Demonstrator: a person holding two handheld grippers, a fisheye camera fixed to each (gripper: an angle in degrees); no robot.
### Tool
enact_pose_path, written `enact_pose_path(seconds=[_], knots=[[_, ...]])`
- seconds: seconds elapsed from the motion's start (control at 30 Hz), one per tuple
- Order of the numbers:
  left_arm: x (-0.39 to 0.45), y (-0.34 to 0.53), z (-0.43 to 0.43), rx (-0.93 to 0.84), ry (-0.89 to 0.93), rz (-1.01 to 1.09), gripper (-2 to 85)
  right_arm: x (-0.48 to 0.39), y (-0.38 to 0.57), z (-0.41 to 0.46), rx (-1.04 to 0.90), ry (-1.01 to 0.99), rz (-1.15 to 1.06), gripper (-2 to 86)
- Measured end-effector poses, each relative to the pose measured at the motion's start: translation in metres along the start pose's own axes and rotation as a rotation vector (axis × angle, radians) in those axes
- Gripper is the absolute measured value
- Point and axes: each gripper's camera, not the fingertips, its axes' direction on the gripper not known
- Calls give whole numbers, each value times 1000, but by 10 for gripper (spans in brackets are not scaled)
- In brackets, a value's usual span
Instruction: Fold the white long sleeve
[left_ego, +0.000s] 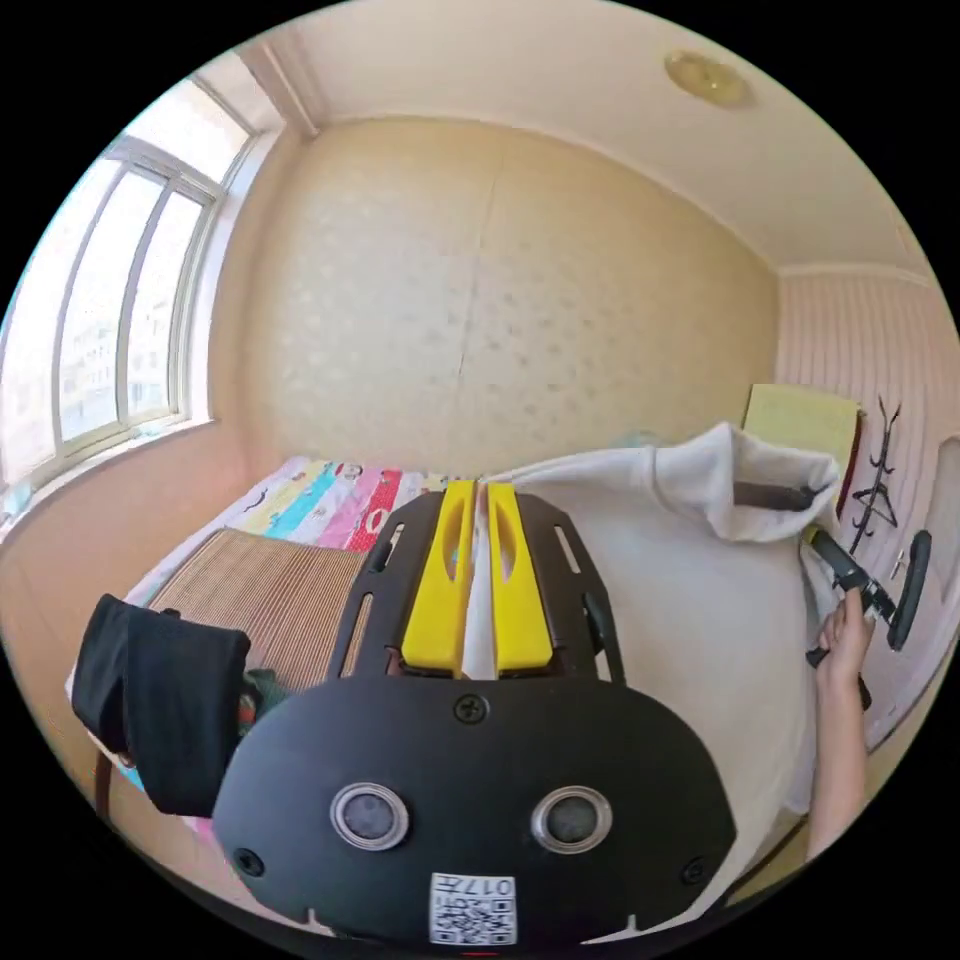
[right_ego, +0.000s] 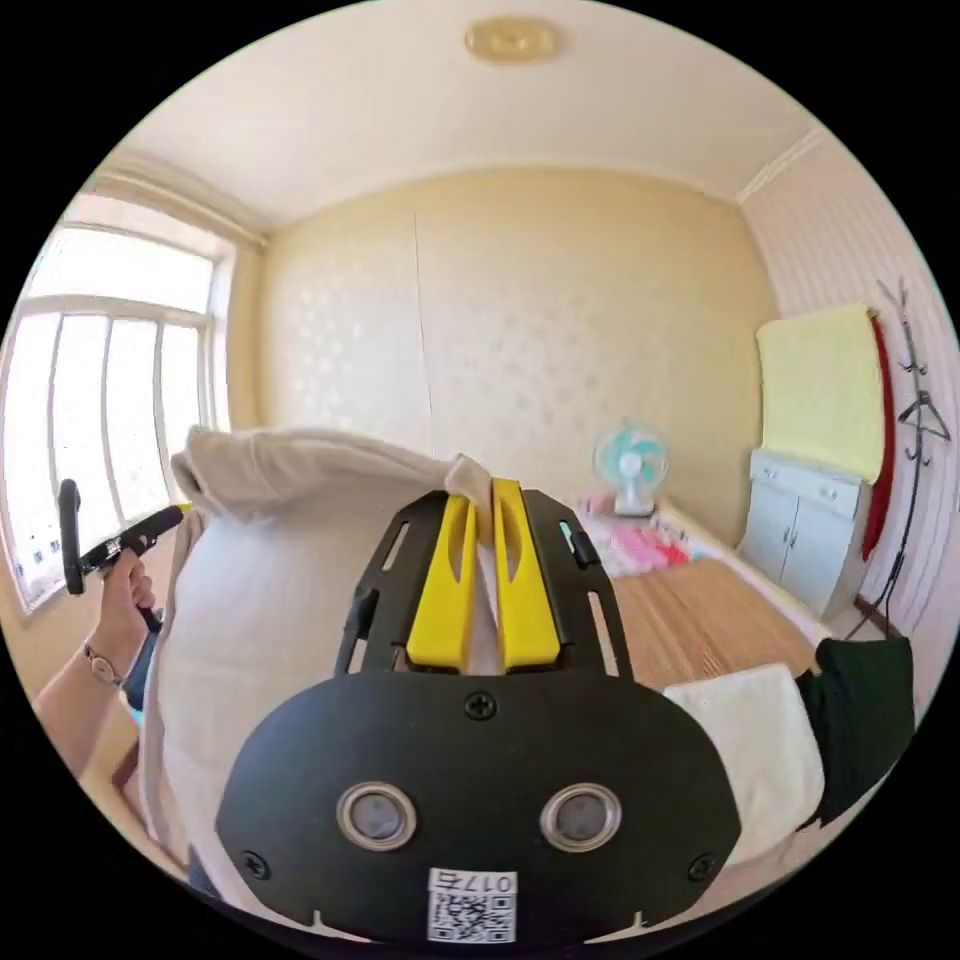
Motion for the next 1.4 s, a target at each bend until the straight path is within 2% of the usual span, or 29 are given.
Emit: enact_pose_path(seconds=[0.07, 0.17, 0.2, 0.27, 0.33, 0.37, 0.4, 0.43, 0.47, 0.6, 0.73, 1.03, 1.2, 1.4], knots=[[24, 17, 39, -59, -71, 74, 11, 5, 15, 40, -58, -136, -74, 75], [60, 84, 82, -54, 68, 149, 30, 16, 67, 103, -164, -113, -103, 79], [80, 115, 106, -113, 111, 217, 42, 22, 95, 133, -227, -106, -132, 83], [110, 161, 146, -227, 87, 288, 53, 35, 139, 181, -354, -40, -124, 90], [129, 206, 186, -362, 77, 278, 56, 54, 197, 239, -511, -25, -79, 94], [136, 231, 210, -447, 102, 256, 56, 59, 211, 251, -539, -25, -67, 94], [141, 253, 230, -520, 97, 231, 57, 66, 232, 251, -444, -31, -66, 92], [142, 262, 234, -497, 88, 218, 57, 71, 242, 237, -339, -39, -49, 86], [146, 272, 224, -392, 65, 232, 56, 75, 244, 234, -319, -33, -31, 77], [187, 284, 233, -377, -91, 388, 38, 99, 241, 247, -362, -135, 21, 43], [191, 292, 237, -343, -121, 388, 20, 113, 244, 249, -339, -200, 26, 46], [171, 297, 243, -345, -33, 329, 8, 110, 249, 253, -344, -137, -32, 65], [140, 296, 248, -374, 96, 232, 6, 109, 253, 254, -345, -112, -51, 66], [129, 303, 247, -374, 116, 218, 7, 118, 259, 254, -345, -152, -23, 65]])
